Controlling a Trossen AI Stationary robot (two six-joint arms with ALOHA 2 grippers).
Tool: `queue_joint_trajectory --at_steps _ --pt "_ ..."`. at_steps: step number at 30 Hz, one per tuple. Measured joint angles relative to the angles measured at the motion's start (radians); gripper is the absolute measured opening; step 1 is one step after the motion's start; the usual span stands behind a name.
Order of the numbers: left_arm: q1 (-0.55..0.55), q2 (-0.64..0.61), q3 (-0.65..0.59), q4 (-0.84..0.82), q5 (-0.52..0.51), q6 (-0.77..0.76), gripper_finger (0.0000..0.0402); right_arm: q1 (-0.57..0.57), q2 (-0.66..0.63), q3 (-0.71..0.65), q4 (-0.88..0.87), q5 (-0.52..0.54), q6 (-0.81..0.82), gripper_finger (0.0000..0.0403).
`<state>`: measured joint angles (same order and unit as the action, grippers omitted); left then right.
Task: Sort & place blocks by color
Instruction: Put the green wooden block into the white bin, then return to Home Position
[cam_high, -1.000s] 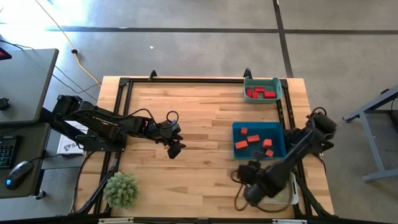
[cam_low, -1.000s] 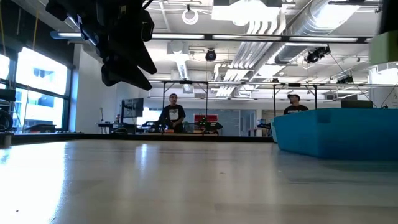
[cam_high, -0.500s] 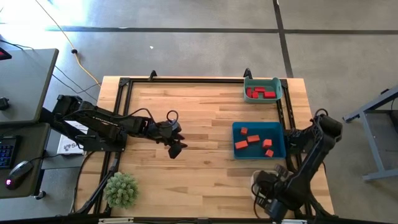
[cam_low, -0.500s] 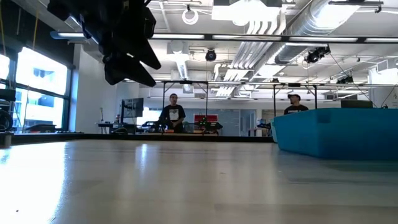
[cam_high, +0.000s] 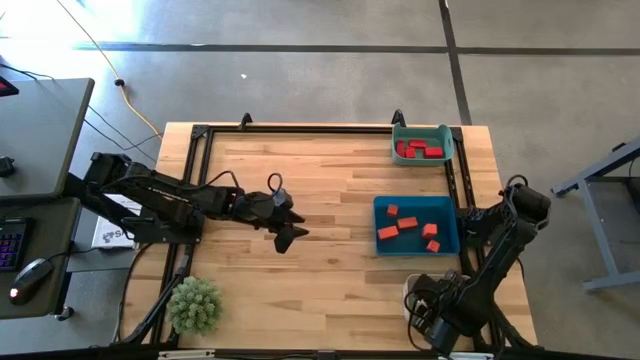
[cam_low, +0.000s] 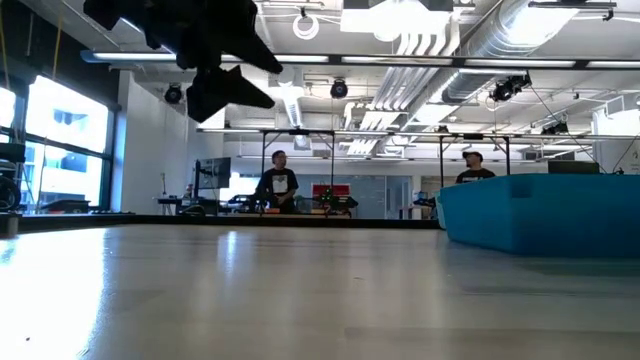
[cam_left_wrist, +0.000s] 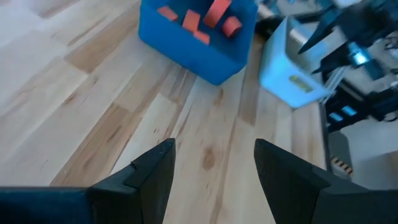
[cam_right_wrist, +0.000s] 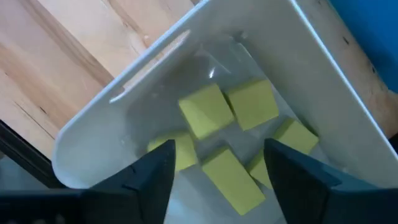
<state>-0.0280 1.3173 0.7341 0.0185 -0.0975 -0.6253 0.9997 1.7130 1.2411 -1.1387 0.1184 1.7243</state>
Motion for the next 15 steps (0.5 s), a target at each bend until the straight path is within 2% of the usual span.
queue_joint_trajectory --at_steps 5,10,15 --pt "-0.004 -0.072 0.000 0.009 -0.018 0.001 0.0209 -0.005 -0.023 0.000 0.001 -0.019 0.006 0.0244" --pt "-0.052 -0.186 0.000 0.007 -0.135 0.047 0.0209 -0.025 -0.083 0.000 -0.012 0.091 0.032 0.0245" --pt "-0.147 -0.282 0.000 -0.013 -0.280 0.106 0.0209 -0.066 -0.154 0.001 -0.029 0.214 0.015 0.0246"
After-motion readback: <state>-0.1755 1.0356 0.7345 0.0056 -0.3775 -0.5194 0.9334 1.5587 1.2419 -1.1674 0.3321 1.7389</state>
